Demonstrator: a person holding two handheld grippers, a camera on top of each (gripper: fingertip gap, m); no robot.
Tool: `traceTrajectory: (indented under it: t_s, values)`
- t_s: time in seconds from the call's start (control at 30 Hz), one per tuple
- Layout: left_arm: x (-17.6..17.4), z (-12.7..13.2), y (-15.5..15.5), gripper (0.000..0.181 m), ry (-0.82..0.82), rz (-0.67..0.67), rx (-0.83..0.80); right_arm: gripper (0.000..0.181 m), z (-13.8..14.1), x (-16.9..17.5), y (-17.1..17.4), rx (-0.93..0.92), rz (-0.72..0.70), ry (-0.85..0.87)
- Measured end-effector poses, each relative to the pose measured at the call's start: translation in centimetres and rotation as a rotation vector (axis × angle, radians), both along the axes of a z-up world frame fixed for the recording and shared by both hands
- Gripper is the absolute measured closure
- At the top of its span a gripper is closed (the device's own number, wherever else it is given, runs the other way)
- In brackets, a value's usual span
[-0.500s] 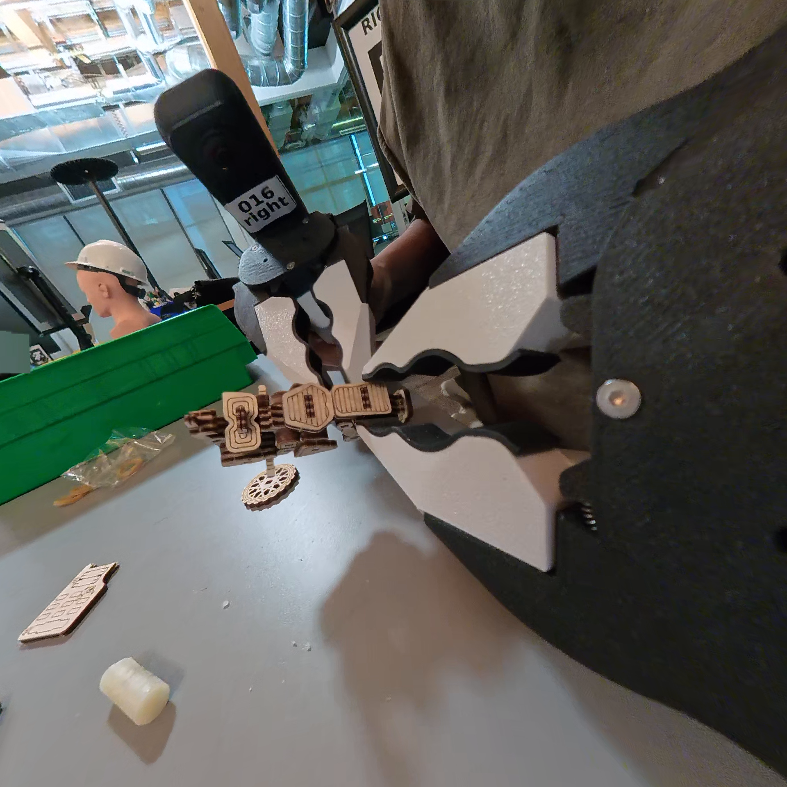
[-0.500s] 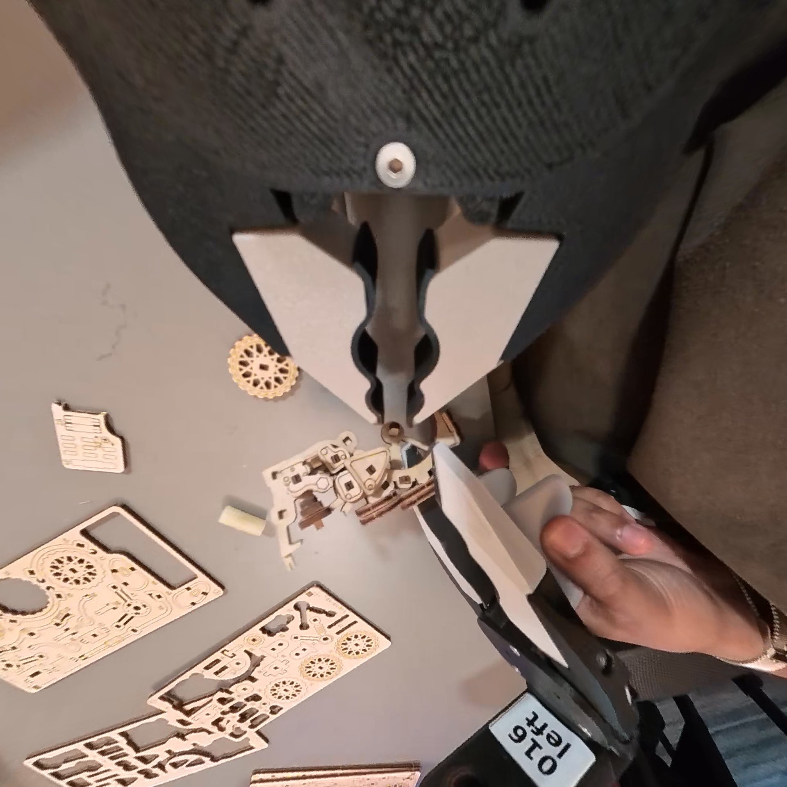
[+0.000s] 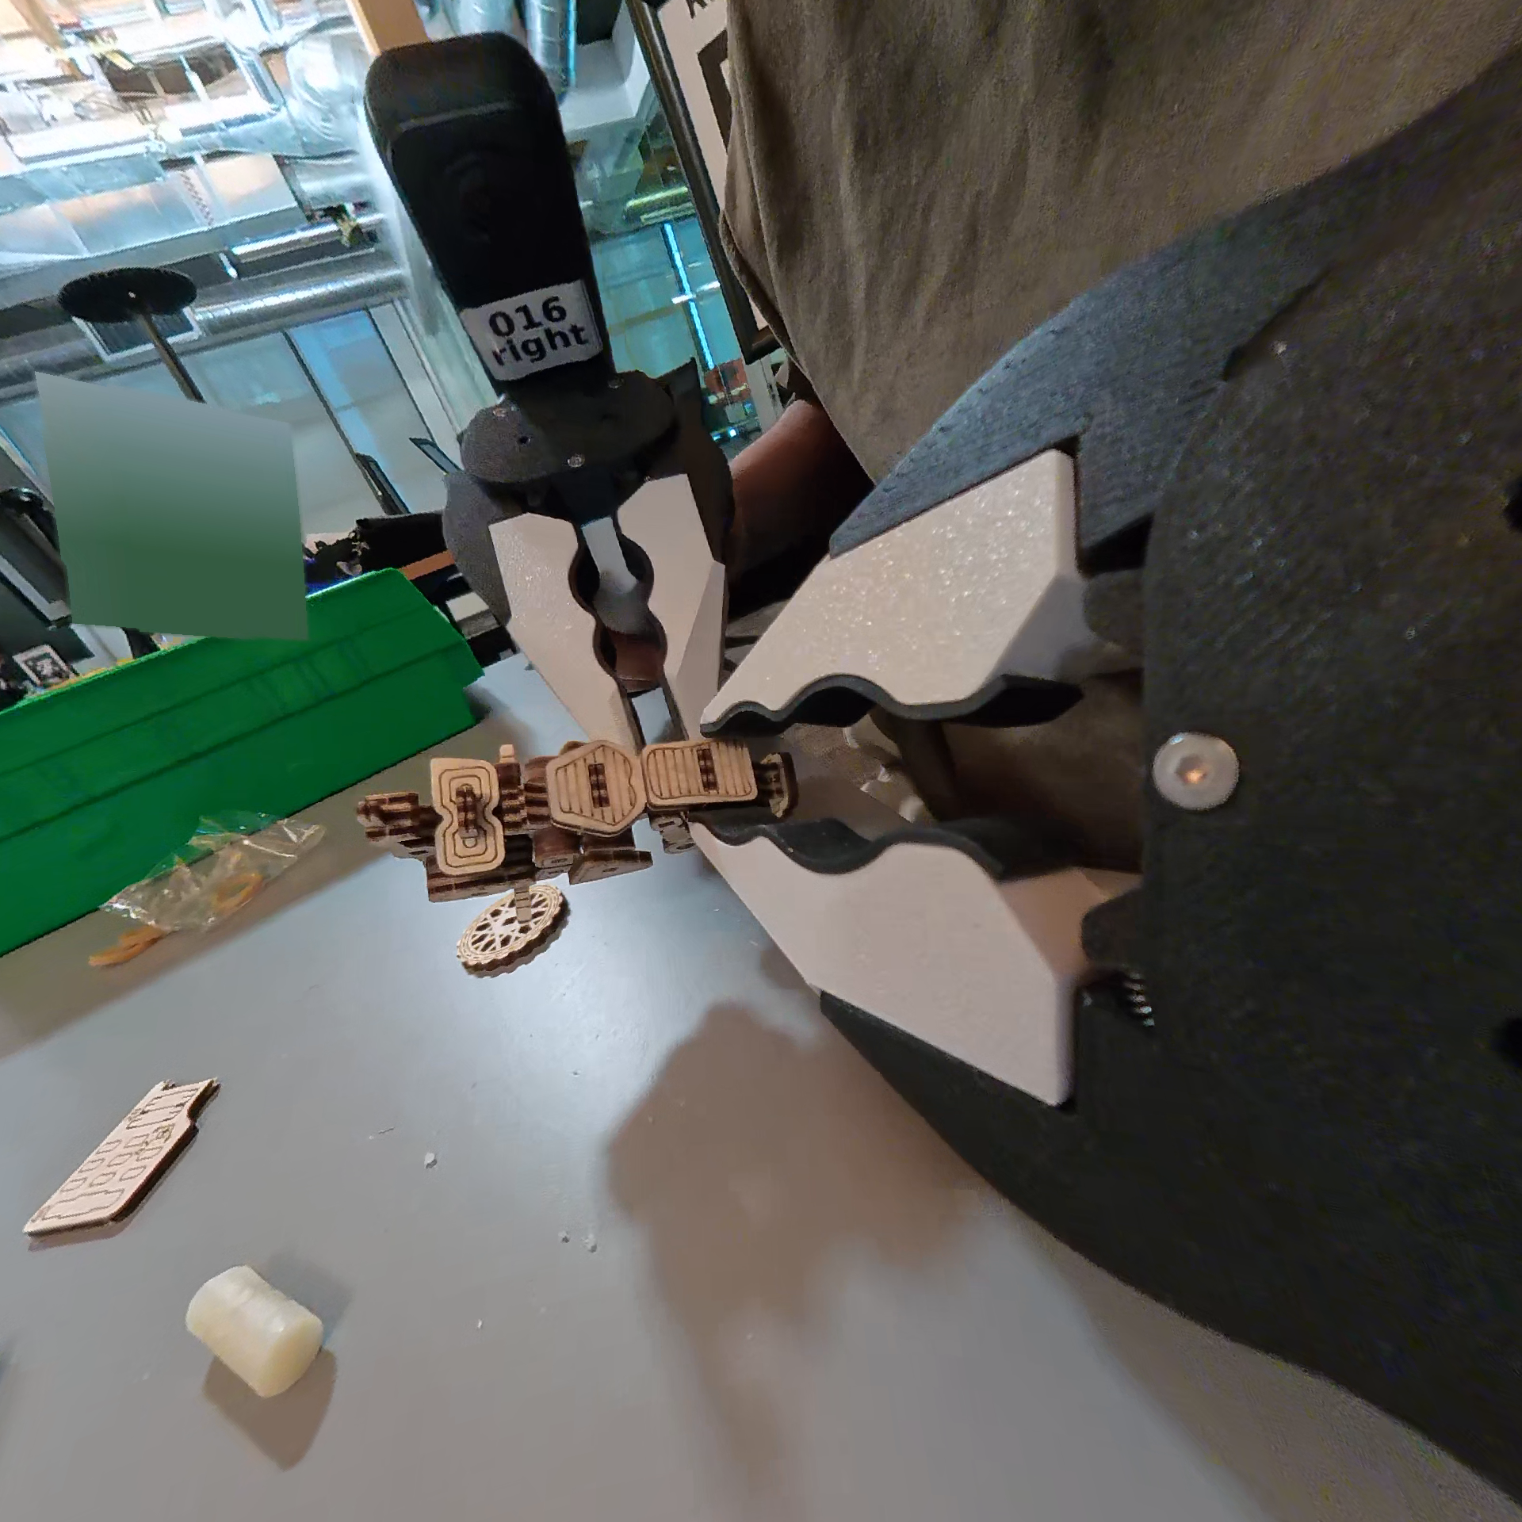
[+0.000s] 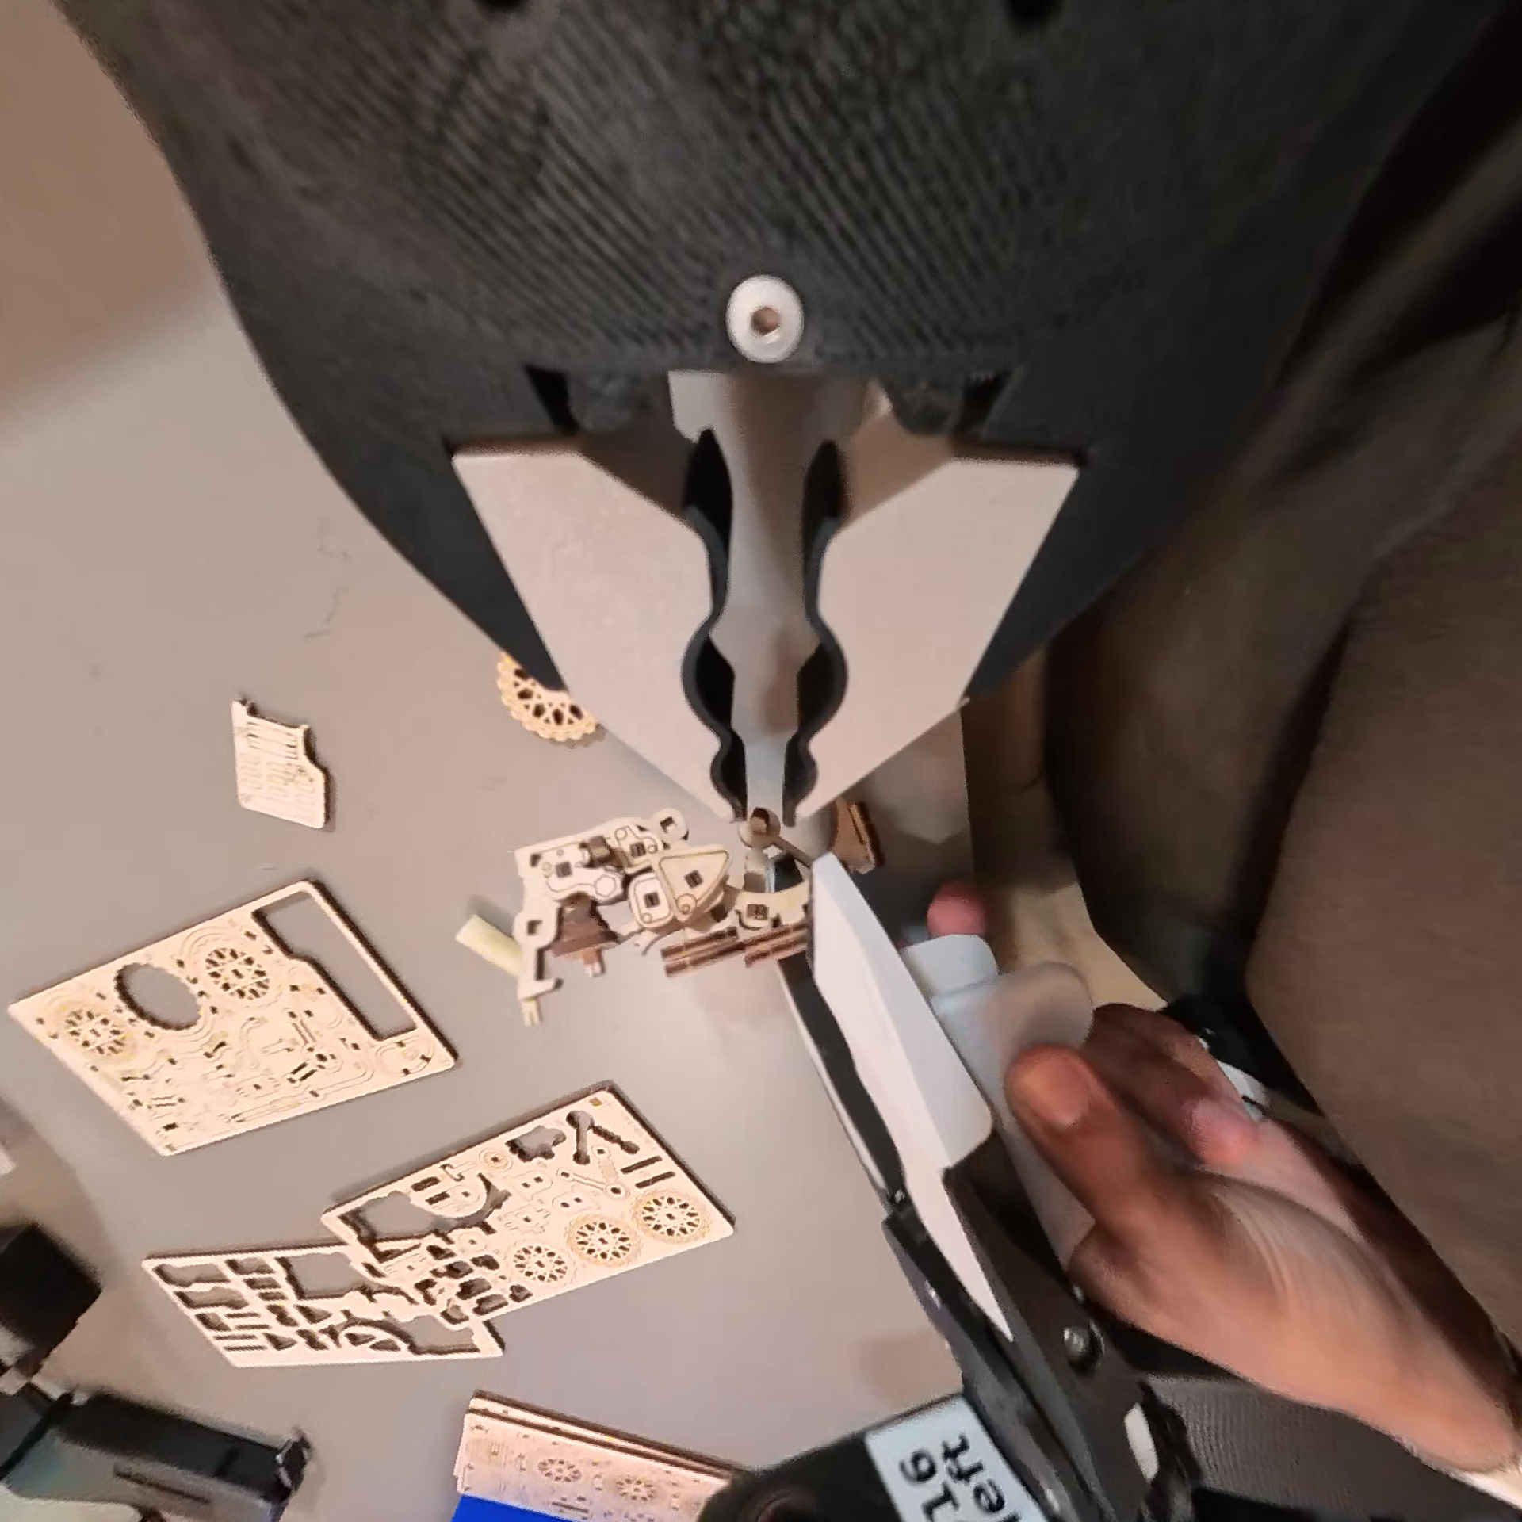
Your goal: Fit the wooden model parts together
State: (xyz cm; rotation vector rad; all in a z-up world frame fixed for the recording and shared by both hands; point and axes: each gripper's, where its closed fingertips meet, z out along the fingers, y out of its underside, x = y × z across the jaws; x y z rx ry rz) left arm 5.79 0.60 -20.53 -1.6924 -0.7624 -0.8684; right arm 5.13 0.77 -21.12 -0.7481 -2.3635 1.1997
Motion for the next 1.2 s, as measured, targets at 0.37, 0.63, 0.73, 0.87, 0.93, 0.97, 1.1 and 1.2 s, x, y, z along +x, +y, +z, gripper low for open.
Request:
traceTrajectory:
  t_s: [0.37,0.63,0.73,0.87,0.93,0.97,1.1,1.2]
  values:
    - [0.36,0.15,0.03,0.168,0.031,-0.015,-0.004,0.180,-0.47,0.04,0.03,0.046,0.007,0.005]
    - [0.50,0.07,-0.01,0.168,0.017,-0.022,-0.003,0.180,-0.44,0.13,-0.12,0.052,0.022,0.021]
    - [0.48,0.12,-0.02,0.168,0.000,-0.019,0.005,0.180,-0.47,0.17,-0.09,0.057,0.024,0.028]
    - [0.45,0.13,-0.03,0.168,-0.007,-0.017,0.008,0.180,-0.51,0.16,-0.07,0.054,0.023,0.024]
    - [0.39,0.16,-0.04,0.168,-0.005,-0.015,0.007,0.180,-0.52,0.13,-0.05,0.057,0.021,0.025]
    - [0.32,0.20,-0.06,0.168,-0.006,-0.013,0.008,0.179,-0.56,0.10,-0.01,0.059,0.018,0.023]
    - [-0.06,0.37,-0.21,0.168,-0.024,0.005,0.020,0.169,-0.47,0.03,0.17,0.043,0.006,0.007]
    - [-0.29,0.44,-0.33,0.168,-0.037,0.014,0.029,0.169,0.13,-0.10,0.28,-0.018,-0.009,-0.006]
